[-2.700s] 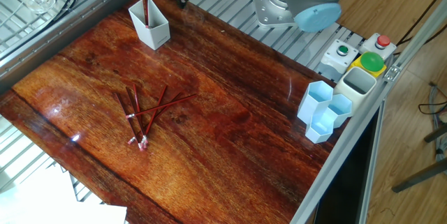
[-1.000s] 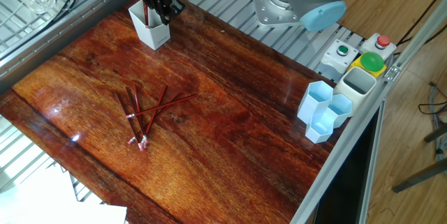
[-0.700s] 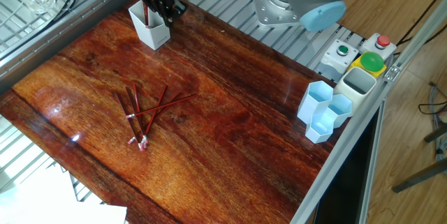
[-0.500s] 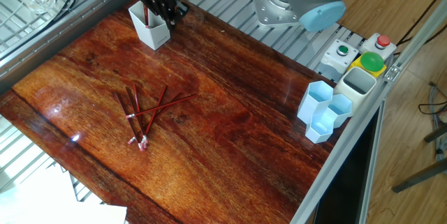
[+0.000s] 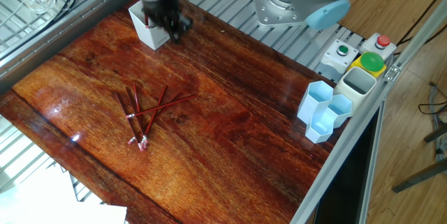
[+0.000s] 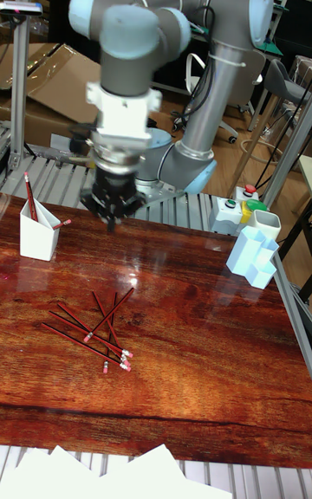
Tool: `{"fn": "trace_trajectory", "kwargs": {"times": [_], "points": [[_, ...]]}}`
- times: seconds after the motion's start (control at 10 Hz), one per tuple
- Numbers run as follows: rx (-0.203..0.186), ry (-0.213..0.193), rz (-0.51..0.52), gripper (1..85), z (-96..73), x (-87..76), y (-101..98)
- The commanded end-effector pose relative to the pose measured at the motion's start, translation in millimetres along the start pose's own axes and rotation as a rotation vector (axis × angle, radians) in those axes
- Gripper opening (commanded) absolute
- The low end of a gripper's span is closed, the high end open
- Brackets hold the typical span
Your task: Put the pen into the pen holder
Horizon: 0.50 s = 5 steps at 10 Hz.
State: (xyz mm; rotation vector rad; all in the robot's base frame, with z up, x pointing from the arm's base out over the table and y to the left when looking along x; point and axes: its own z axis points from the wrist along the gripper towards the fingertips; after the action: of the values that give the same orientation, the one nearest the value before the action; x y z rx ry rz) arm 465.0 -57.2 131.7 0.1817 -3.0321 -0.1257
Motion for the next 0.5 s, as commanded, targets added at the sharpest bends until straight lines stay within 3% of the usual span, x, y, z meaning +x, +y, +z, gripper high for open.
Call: {"fn": "trace_trajectory", "kwargs": {"times": [0.0,0.2,0.3,0.4], "points": [[0.019,-0.028,-0.073,1.0,-5.3,-80.7,-0.3],[-0.007,-0.049,-0.133,1.0,-1.2,-107.0,-32.6],[-0.011,-0.040,-0.115,1.0,0.4,-100.1,-40.6],[-0.019,-0.034,-0.086,1.0,-4.1,-77.7,-42.6]]}}
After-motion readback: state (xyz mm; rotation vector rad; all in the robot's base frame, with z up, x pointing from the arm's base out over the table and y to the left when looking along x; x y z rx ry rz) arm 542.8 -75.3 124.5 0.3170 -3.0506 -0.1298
